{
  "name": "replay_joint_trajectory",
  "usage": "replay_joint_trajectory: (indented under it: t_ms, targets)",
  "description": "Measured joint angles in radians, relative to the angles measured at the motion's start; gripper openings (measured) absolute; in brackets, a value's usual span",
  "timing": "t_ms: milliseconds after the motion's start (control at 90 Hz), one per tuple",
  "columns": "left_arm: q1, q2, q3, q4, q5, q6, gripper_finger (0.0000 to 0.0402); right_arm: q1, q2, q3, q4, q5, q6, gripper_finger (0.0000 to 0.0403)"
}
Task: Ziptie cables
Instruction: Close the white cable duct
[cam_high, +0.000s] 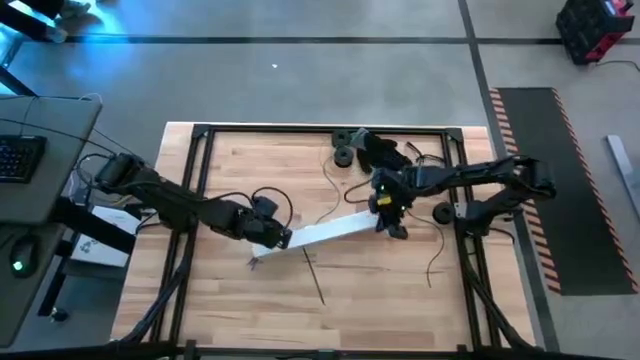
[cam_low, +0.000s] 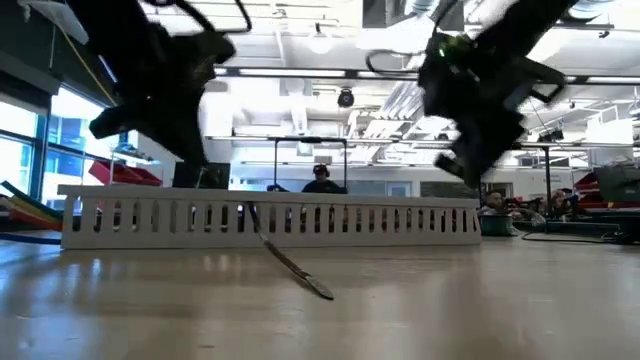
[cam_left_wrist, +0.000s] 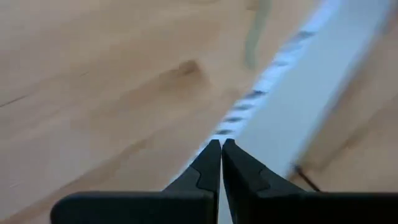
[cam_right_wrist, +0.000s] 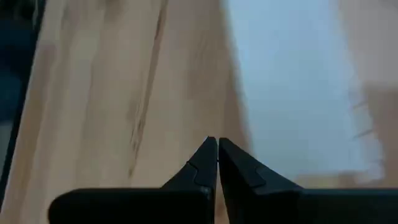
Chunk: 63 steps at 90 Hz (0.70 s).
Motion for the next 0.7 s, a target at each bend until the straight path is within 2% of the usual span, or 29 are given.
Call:
replay_joint_trajectory:
  t_ms: [156,333,478,578,633,700]
  targets:
    - [0.024,0.047,-0.08,0.132,0.157,0.027,0.0,0.031,0.054,-0.053,0.101,0.019,0.04,0.0]
    - [0.017,0.083,-0.121,0.232,0.222,0.033,0.0,0.033,0.077,-0.054,0.197,0.106,0.115,0.0]
    - [0.019,0.064,-0.092,0.123,0.204,0.045,0.0,0.033,0.076,-0.032,0.198,0.124,0.139,0.0]
    - [0.006,0.008,-0.028,0.119,0.215,0.092,0.0,0.033,0.075,-0.016,0.193,0.112,0.137,0.0]
    - [-0.017,-0.009,0.001,0.155,0.248,0.106,0.0,0.033,0.076,-0.014,0.197,0.104,0.122,0.0]
    - [-0.04,-0.023,0.009,0.282,0.349,0.096,0.0,0.033,0.076,-0.015,0.215,0.094,0.116,0.0]
